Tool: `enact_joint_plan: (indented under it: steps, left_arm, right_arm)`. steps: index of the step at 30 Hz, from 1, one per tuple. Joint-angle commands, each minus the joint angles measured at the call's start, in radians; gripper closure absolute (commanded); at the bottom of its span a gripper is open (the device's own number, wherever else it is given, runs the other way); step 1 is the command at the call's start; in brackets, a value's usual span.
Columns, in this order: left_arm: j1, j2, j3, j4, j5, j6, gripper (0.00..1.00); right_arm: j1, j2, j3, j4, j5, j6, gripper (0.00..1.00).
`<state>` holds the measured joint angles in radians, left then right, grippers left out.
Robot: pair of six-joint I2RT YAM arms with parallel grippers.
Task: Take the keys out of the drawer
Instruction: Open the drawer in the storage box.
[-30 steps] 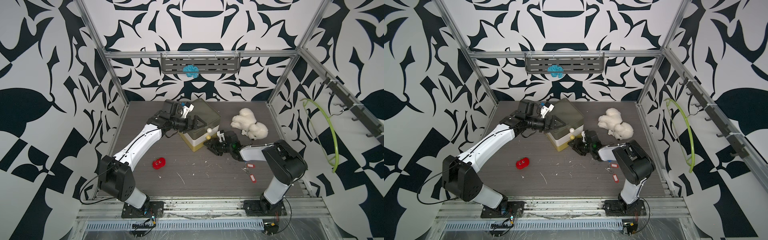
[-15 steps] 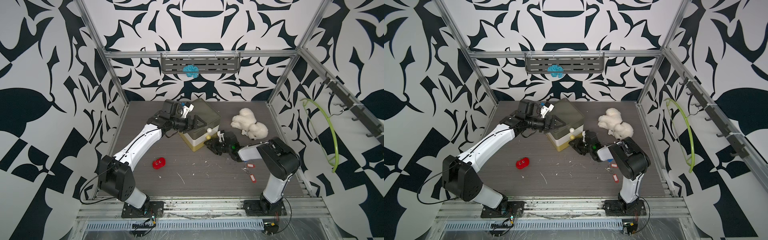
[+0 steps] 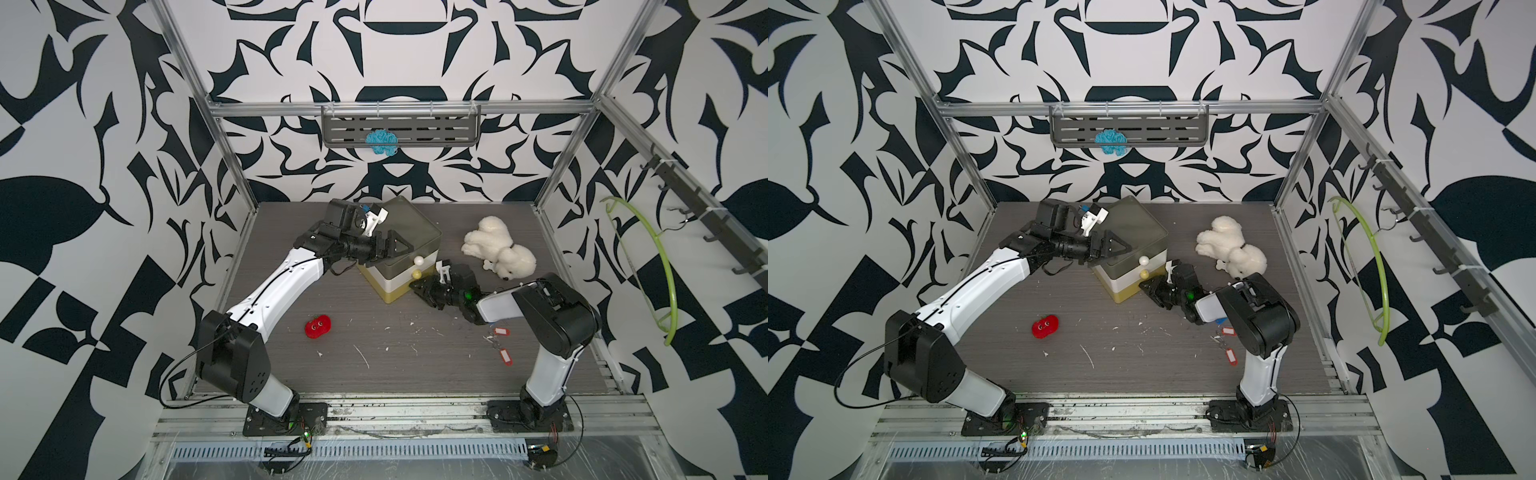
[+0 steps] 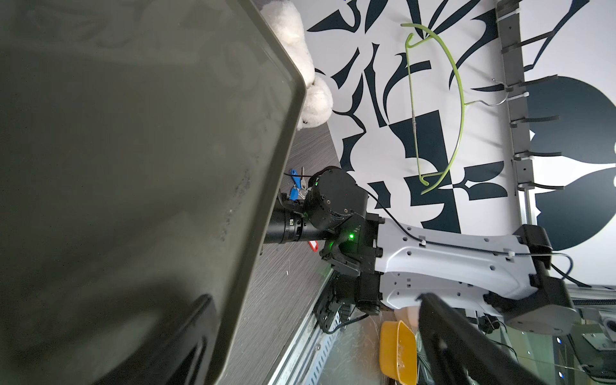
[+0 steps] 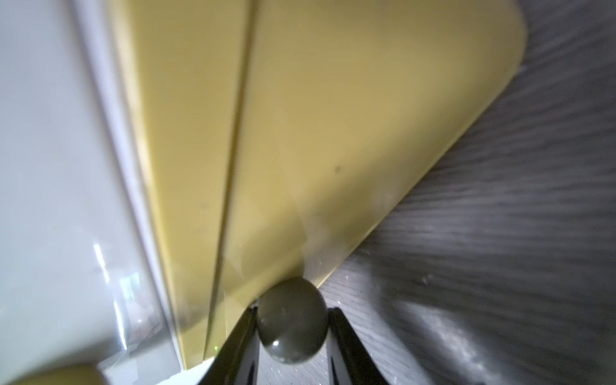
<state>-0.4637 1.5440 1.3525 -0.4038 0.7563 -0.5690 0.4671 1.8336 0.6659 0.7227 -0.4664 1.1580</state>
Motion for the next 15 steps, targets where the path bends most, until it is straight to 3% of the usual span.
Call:
enact_joint_plan:
  steps: [1, 12, 15]
  left_arm:
    - [0.005, 0.026, -0.01, -0.054, -0.015, 0.017, 0.01]
    - [0.005, 0.026, -0.018, -0.059, -0.019, 0.026, 0.01]
    - [0.005, 0.024, -0.029, -0.059, -0.023, 0.029, 0.01]
  right_arm:
    - [-0.022, -0.026, 0.004, 0.056, 0.073, 0.003, 0.65]
    - [-0.027, -0.038, -0.007, 0.023, 0.066, 0.004, 0.83]
    - [-0.03, -0.059, -0.032, 0.002, 0.073, -0.009, 0.91]
